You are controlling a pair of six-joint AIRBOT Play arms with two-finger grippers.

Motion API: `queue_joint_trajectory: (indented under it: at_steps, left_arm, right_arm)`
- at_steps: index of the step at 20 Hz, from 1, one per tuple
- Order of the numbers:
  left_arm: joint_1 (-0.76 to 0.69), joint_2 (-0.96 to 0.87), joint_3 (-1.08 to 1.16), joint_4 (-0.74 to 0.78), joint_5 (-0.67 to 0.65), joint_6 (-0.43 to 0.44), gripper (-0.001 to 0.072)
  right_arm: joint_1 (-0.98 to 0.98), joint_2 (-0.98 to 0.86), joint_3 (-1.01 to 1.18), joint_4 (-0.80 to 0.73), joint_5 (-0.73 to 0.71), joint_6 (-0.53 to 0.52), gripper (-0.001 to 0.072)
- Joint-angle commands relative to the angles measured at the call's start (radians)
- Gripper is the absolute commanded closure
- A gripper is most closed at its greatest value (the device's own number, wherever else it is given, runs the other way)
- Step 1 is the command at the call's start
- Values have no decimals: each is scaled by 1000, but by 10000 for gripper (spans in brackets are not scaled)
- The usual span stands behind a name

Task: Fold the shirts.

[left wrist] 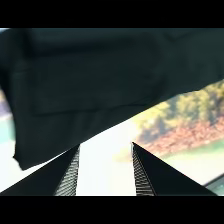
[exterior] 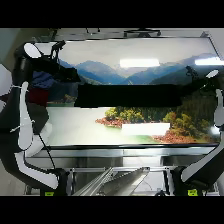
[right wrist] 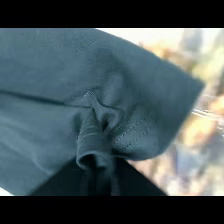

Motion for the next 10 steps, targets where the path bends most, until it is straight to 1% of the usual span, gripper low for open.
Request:
queue_joint_trajectory:
  at_steps: [1, 2, 5, 6, 8, 10]
  left_arm:
    - [-107, -27, 0, -1, 80, 2, 479]
    - [-138, -48, 0, 0, 109, 2, 684]
    - [-240, -158, 0, -19, 179, -5, 677]
    - [-274, -203, 0, -61, 227, -5, 676]
    - [-331, -284, 0, -164, 367, -5, 677]
    - [-366, -357, 0, -256, 474, -5, 678]
  right_arm:
    - [-1, -5, 14, 61, 53, -60, 687]
    - [-1, -5, 26, 61, 60, -54, 687]
    - [-1, -5, 89, 61, 114, -11, 688]
    - [-1, -3, 115, 62, 144, 10, 687]
    - [0, 2, 178, 81, 233, 58, 687]
    - [-1, 36, 210, 163, 285, 82, 688]
